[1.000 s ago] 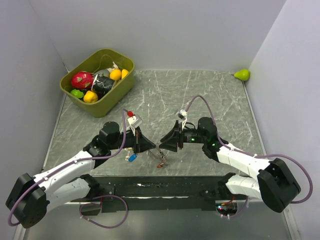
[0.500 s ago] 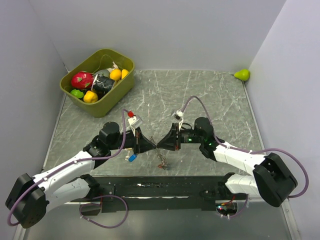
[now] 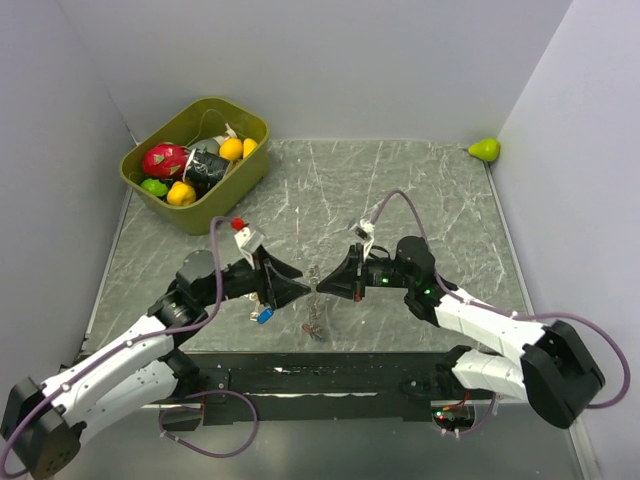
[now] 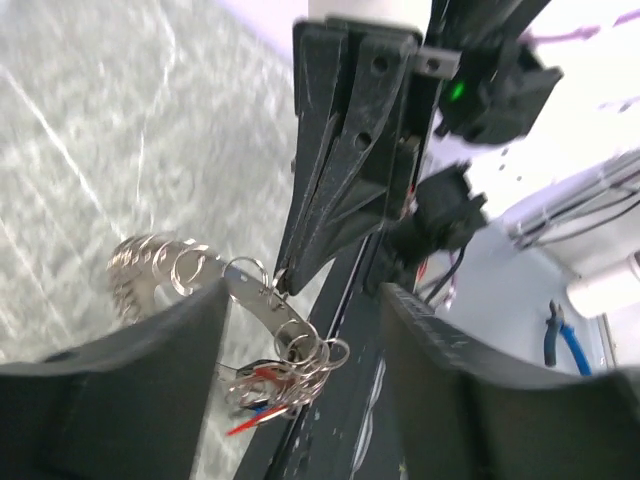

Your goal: Put the keys on the keyring

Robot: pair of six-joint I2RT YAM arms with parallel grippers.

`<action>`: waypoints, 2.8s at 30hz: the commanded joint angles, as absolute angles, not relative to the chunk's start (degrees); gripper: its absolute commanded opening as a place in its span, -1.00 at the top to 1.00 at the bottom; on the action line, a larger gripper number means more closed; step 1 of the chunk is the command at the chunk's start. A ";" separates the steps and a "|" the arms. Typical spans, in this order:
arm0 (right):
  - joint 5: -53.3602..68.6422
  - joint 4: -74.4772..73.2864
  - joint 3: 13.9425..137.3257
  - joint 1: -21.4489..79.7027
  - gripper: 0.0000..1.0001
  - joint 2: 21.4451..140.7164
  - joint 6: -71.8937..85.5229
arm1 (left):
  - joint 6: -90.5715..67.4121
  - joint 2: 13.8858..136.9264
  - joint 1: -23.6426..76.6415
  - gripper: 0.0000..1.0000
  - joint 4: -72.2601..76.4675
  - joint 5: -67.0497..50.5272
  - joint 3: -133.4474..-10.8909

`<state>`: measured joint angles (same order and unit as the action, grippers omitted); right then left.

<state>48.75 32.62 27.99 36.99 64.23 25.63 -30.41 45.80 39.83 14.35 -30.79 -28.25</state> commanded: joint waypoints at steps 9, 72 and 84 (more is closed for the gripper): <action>42.62 40.33 26.72 37.35 1.00 53.79 28.47 | -37.08 41.57 39.82 -0.32 27.50 -33.13 -27.25; 71.81 75.43 9.75 37.79 1.00 43.25 0.54 | -30.41 40.87 39.81 -0.24 25.31 -40.69 -27.16; 69.08 59.87 9.84 37.79 1.00 39.12 -9.58 | -40.68 51.49 39.81 -0.11 29.88 -54.22 -30.67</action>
